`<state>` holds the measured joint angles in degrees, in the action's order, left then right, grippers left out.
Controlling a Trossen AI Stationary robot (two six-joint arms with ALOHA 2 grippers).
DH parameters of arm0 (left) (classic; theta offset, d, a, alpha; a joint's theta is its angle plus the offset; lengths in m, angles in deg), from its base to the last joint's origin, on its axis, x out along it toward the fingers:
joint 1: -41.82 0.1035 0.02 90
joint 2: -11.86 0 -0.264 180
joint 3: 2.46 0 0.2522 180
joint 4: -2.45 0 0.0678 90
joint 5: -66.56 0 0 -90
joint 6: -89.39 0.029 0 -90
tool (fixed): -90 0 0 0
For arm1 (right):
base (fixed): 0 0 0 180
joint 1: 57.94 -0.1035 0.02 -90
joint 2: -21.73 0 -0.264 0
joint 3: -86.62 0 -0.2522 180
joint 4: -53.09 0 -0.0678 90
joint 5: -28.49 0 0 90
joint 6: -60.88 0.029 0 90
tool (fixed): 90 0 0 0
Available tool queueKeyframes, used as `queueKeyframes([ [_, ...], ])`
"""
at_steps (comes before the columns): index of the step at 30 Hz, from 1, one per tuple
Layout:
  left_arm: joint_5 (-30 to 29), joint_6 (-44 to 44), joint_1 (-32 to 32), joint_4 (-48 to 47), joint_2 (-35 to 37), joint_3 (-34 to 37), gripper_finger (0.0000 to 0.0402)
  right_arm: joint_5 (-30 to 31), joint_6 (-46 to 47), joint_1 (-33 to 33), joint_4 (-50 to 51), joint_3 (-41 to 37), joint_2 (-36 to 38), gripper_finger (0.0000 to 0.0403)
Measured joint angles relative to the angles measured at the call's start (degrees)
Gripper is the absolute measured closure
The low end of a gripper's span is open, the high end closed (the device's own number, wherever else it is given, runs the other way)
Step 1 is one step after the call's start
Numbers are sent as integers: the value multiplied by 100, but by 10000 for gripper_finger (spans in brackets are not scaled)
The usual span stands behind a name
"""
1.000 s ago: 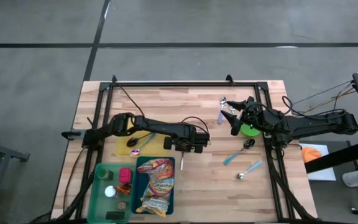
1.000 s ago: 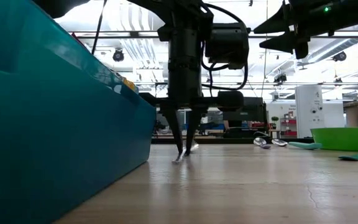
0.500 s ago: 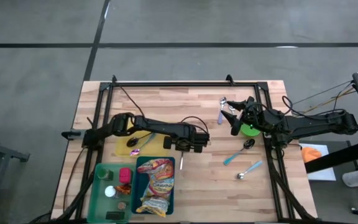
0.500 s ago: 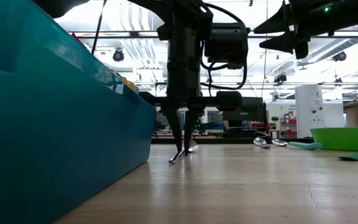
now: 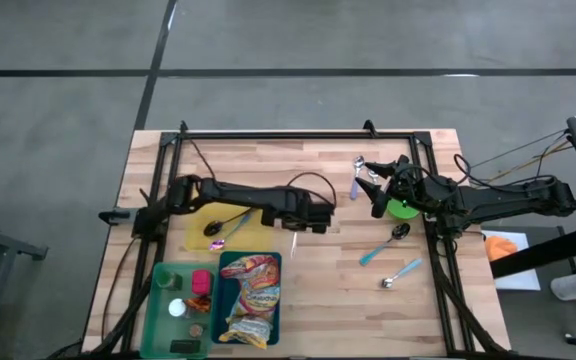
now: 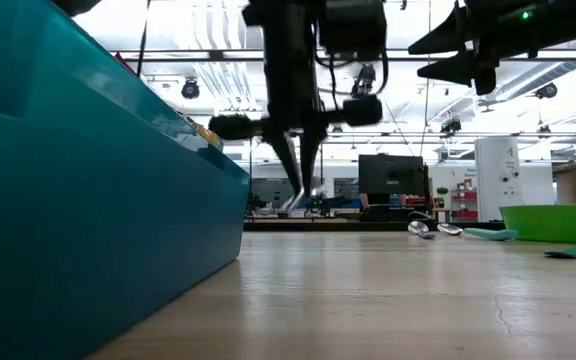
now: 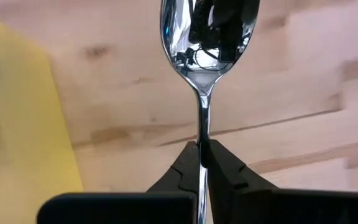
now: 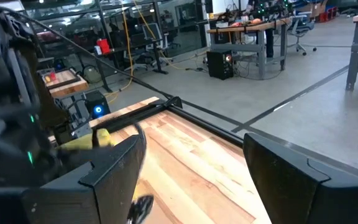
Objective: Pick & Place Food Item
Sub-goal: Put the silver spoon into the yellow bin
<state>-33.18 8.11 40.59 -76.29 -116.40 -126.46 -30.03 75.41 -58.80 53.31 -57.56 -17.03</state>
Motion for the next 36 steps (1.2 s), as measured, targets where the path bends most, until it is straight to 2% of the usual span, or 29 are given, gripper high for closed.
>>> queueKeyframes([
  [6, -549, 419, 2, -292, 621, -7, 397, 2, 0, 0, -1, 0, 0, 122],
  [12, -911, 652, 0, -1160, 1219, -7, 397, 1, 1, 2, -2, 0, 0, 122],
  [19, -1129, 725, 0, -2295, 1764, -7, 397, 0, 2, 0, -2, 0, 0, 122],
  [23, -1176, 1402, -7, -2473, 1971, 84, 397, 0, 0, 1, -2, 0, 0, 122],
  [26, -1213, 1945, -11, -2484, 2150, 364, 397, 1, 1, 2, -3, 0, 0, 122],
  [32, -1191, 1744, -17, -2319, 2665, 1535, 397, 2, 2, 2, 3, 0, 0, 122],
  [36, -1082, 1639, -17, -1633, 3092, 2598, 397, 0, 2, 0, 2, 0, 0, 122],
])
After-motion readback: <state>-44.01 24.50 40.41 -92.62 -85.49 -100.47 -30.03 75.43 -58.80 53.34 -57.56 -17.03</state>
